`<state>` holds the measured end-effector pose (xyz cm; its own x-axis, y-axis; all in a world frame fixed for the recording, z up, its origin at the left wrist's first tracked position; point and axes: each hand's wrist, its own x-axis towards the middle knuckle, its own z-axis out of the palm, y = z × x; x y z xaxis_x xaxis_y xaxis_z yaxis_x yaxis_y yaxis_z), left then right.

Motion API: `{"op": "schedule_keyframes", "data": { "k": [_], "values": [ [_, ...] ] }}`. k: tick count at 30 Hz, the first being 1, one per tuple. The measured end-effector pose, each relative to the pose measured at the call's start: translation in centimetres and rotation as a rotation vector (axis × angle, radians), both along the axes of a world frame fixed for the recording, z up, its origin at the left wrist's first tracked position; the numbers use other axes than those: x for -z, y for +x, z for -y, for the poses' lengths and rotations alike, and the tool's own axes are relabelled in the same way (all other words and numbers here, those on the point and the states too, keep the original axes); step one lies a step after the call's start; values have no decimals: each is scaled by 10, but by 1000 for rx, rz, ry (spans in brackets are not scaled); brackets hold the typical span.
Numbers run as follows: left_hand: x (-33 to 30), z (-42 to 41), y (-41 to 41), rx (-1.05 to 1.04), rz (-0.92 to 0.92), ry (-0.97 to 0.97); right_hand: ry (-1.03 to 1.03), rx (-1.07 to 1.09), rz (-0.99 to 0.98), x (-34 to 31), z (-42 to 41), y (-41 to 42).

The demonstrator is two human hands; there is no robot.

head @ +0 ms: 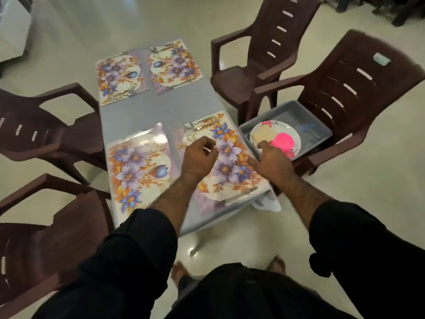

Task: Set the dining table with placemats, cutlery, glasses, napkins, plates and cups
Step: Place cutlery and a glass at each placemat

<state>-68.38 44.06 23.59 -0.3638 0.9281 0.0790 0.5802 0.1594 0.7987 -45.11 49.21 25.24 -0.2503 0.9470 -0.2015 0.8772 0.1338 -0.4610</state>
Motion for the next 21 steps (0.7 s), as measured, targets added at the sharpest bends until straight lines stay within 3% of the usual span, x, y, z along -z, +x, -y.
{"op": "schedule_keyframes", "data": {
  "k": [7, 21],
  "values": [
    [28, -48, 113, 19, 69, -76, -69, 18, 42, 8, -56, 108],
    [99, -227, 206, 81, 242, -281, -188, 166, 120, 62, -203, 234]
  ]
}}
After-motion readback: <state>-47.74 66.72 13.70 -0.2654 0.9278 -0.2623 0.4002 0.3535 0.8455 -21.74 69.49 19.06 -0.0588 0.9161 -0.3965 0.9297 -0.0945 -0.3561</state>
